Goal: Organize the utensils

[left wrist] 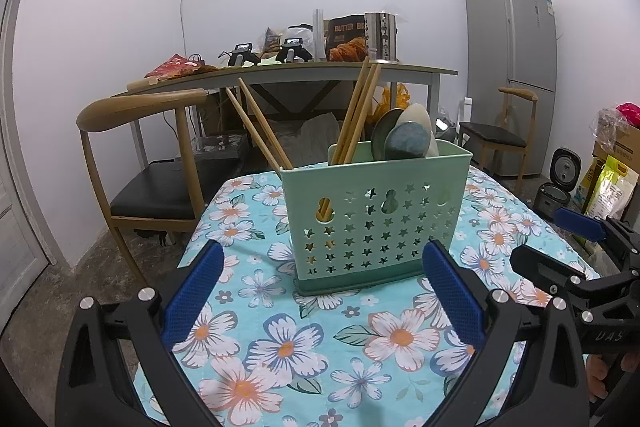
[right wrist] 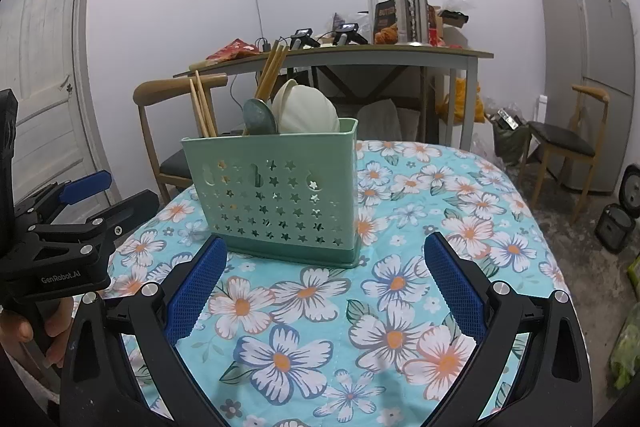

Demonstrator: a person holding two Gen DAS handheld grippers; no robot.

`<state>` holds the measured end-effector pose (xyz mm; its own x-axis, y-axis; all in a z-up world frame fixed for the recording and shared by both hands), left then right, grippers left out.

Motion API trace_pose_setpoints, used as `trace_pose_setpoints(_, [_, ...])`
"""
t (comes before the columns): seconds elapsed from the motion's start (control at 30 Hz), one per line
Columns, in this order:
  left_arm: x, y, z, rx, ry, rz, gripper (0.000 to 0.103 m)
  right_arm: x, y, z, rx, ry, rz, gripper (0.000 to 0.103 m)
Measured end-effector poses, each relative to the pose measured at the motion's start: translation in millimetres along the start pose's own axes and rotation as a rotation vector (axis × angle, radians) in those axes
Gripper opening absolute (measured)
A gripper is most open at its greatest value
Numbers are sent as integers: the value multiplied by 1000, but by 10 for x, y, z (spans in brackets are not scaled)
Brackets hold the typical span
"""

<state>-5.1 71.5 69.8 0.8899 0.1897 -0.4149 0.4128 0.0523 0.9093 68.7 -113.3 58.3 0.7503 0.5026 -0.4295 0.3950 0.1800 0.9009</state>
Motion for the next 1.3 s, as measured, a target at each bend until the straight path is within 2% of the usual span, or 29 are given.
trace_pose_setpoints(1.3, [3, 6, 16, -7, -7, -2, 97, -14, 15, 2, 6, -2, 3, 95])
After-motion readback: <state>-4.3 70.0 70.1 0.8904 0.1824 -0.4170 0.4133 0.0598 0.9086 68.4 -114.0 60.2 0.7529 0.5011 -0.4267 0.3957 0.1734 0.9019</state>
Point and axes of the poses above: each gripper's, at about its wrist camera, not at the fingertips, and x roughly the way its jaws point, z to its right, y to its top, the point moved 2 cm from there along x, roughly the way its jaws point, and after that the axes turned 1 degree about y, right-handed, at the moved point
